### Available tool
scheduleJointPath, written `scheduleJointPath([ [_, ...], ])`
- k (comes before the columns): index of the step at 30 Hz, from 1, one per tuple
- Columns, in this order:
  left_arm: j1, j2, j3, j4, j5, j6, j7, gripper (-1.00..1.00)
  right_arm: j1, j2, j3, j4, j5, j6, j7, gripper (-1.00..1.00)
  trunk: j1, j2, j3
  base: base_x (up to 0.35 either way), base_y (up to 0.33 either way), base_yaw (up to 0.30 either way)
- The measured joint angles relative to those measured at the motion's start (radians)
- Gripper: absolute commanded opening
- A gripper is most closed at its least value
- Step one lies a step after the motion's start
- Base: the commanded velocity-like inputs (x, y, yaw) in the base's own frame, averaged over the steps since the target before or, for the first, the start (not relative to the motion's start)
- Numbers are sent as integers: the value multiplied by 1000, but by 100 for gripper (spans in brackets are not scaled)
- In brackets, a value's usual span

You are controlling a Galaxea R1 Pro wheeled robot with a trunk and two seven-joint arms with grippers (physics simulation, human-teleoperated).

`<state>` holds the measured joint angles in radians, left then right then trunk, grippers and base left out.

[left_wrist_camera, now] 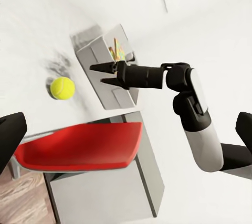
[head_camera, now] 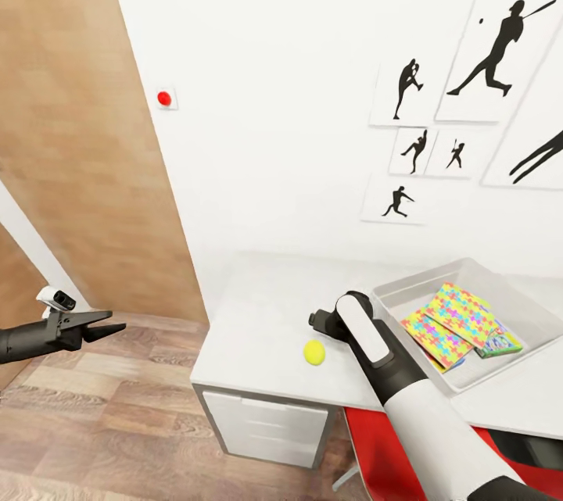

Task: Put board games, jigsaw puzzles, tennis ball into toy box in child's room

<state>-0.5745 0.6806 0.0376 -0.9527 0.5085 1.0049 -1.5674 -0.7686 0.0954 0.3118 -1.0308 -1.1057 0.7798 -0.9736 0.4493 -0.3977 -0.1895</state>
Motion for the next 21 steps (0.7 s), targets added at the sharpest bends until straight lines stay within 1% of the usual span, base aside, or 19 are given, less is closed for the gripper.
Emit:
scheduleJointPath([
  [5,0,0,0,0,0,0,0,100,0,0,0,14,1,0,0,100,0,0,-8,29,55,0],
  [21,0,0,0,0,0,0,0,100,0,-2,-1,19,1,0,1,100,0,0,-35,2,3,0],
])
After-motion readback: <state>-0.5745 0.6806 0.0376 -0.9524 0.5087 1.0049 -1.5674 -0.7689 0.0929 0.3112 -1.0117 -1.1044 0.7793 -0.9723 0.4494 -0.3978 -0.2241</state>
